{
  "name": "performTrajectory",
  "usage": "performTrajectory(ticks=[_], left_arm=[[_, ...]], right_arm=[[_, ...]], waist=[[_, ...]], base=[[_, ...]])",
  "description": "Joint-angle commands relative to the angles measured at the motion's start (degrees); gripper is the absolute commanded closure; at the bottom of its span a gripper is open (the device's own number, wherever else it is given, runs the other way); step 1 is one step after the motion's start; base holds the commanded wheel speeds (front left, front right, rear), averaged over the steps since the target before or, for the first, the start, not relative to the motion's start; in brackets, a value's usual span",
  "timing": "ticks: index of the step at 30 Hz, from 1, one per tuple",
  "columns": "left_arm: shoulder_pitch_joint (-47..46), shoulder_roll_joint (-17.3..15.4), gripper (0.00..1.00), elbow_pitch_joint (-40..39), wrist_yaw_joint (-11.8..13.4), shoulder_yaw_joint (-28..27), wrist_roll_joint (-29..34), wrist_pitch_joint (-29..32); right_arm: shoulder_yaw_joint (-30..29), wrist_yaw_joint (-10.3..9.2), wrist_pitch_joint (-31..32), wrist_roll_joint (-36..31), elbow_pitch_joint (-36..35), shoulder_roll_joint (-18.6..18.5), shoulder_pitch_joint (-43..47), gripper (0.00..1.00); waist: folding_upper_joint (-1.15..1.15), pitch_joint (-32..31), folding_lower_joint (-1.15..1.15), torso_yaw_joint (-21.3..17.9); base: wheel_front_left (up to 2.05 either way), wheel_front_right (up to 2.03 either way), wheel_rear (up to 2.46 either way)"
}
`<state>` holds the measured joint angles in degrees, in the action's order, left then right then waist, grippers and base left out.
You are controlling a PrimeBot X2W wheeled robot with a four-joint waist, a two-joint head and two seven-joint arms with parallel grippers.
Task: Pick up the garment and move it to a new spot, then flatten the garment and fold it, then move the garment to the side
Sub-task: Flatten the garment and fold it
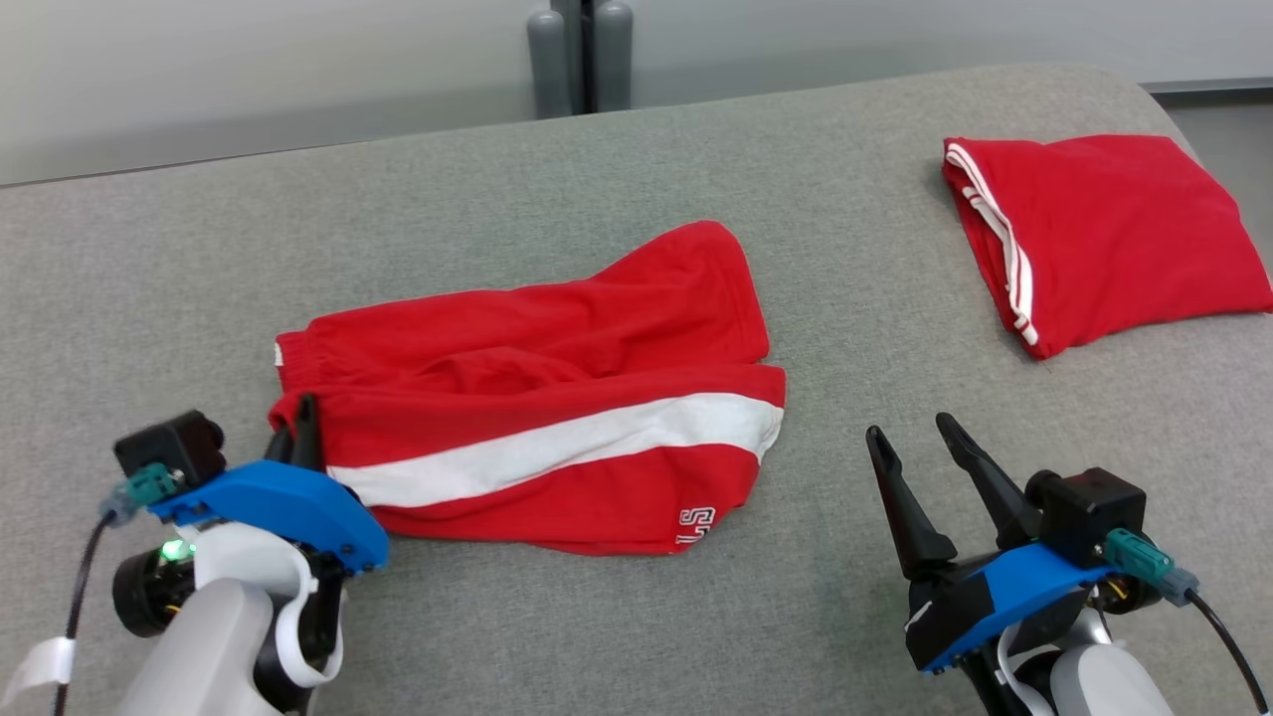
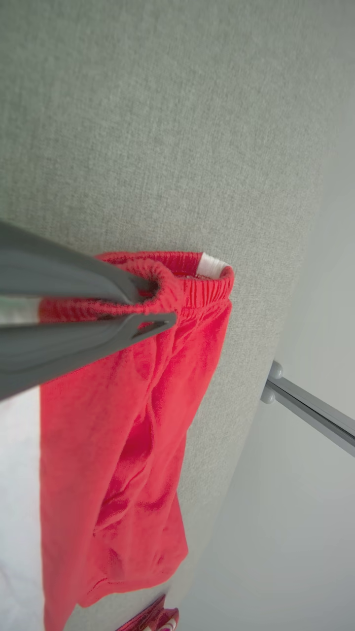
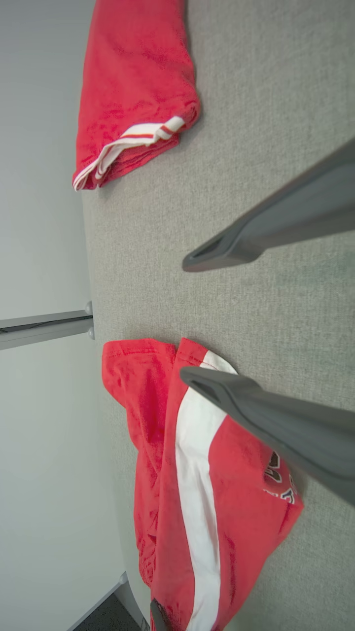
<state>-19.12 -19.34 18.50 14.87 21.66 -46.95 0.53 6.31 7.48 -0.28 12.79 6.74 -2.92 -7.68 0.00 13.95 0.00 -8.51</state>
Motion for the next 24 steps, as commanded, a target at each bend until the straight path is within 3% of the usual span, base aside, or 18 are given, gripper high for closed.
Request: performTrajectory(ticks=[1,2,6,14,19,24], left_arm=[[0.4,0.2,0.53,0.5,-0.7,0.6,0.3,-0.3],[0.6,0.5,0.0,0.8,-1.2,0.8,0.5,-0.9],[2.4,0.5,0.0,0.6,-1.7,1.5,1.8,-4.4],[8.1,-0.3,0.0,-3.6,-6.1,0.6,3.5,-13.9],[11.1,0.1,0.0,-6.6,-8.6,-0.4,7.5,-15.6],[15.1,2.4,0.0,-11.3,-11.6,-5.0,14.2,-15.7]], right_arm=[[0.0,0.03,0.2,-0.1,-0.2,-0.3,0.6,0.0],[-0.2,0.02,0.3,-0.2,-0.3,-0.4,0.8,0.0],[-0.4,0.03,0.8,-0.3,-0.7,-0.7,1.2,0.0],[-2.6,0.03,1.2,-0.8,-1.8,-1.1,3.0,0.0],[-3.9,0.03,1.5,-0.7,-1.6,-1.8,4.3,0.0],[-5.3,0.03,1.4,-0.5,-1.5,-1.6,5.4,0.0]], waist=[[0.0,-0.1,0.0,0.3],[0.0,-0.3,0.0,0.6],[0.0,-1.5,0.0,1.6],[0.0,-4.8,0.0,4.7],[0.0,-7.6,0.0,7.0],[0.0,-10.1,0.0,8.7]], base=[[0.0,0.0,0.0],[0.0,0.0,0.0],[0.0,0.0,0.0],[0.0,0.0,0.0],[0.0,0.0,0.0],[0.0,0.0,0.0]])
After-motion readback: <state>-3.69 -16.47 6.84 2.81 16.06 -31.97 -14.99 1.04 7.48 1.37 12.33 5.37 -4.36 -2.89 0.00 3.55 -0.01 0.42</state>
